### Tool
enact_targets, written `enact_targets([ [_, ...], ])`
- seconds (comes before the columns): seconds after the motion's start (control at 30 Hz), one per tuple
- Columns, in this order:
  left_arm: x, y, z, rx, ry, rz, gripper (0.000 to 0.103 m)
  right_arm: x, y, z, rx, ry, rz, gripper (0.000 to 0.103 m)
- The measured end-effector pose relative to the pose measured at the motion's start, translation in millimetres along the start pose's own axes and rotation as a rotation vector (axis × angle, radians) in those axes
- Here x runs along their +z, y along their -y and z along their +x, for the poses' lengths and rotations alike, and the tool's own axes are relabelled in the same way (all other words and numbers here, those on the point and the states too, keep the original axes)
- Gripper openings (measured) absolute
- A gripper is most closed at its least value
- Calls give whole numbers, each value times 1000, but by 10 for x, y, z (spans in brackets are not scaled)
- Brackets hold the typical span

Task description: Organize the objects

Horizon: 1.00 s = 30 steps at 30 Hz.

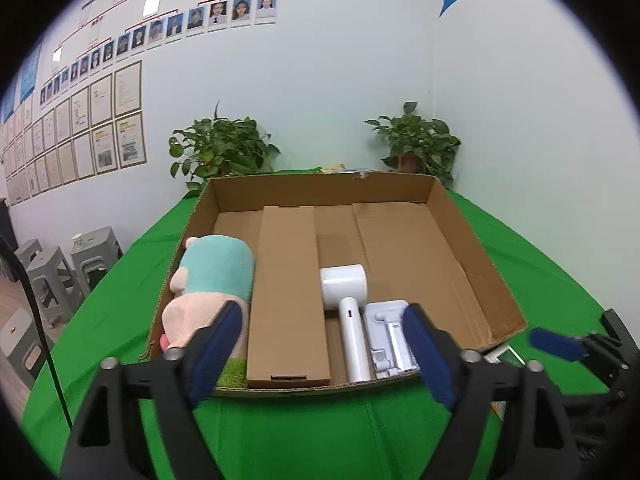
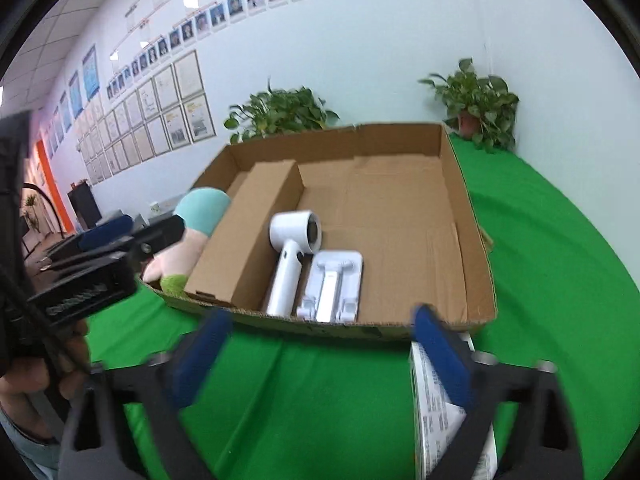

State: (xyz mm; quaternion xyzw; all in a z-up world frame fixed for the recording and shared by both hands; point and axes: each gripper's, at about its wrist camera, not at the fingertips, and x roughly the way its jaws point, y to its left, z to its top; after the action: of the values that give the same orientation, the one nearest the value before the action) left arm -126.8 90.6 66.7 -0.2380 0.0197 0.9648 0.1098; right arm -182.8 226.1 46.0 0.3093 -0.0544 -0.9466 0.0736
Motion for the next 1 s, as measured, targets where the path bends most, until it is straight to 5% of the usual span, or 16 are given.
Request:
enact_targets([
  [0.03,-4,9,1,-11,-11,9,7,-22,8,-8,-13,-11,-2,46],
  [0.07,-6,22,14,-20,-39,14,4,-39,5,0,-41,-24,-6,33],
  [0.1,-20,22,11,-27,-54,9,4,-47,-1,29,-49,-26,-6,31],
  [0.17,-38,11,-19,-29,-52,1,4,-62,1,20,-46,-26,5,31],
  [0.2,-43,10,-43,-20,-46,-2,5,-61,-6,49,-44,-23,7,39],
  [0.23,-42,5,-65,8,-40,-9,22,-62,-13,26,-53,-16,8,52],
  [0.27,-45,8,-81,27,-38,-12,39,-58,-15,38,-56,-12,7,90],
  [0.3,-50,4,-102,37,-31,-18,82,-60,-19,39,-57,-6,8,102],
  [0.33,-59,-11,-152,45,-3,-31,98,-67,-17,24,-56,6,11,102],
  [0.4,-83,-49,-237,42,46,-48,99,-64,-12,53,-61,2,10,102],
  [0.67,-109,-90,-217,33,14,-49,99,-118,18,13,-64,7,3,102],
  [1.0,-150,-42,-173,5,-10,-59,99,-191,105,-75,39,21,-5,102],
])
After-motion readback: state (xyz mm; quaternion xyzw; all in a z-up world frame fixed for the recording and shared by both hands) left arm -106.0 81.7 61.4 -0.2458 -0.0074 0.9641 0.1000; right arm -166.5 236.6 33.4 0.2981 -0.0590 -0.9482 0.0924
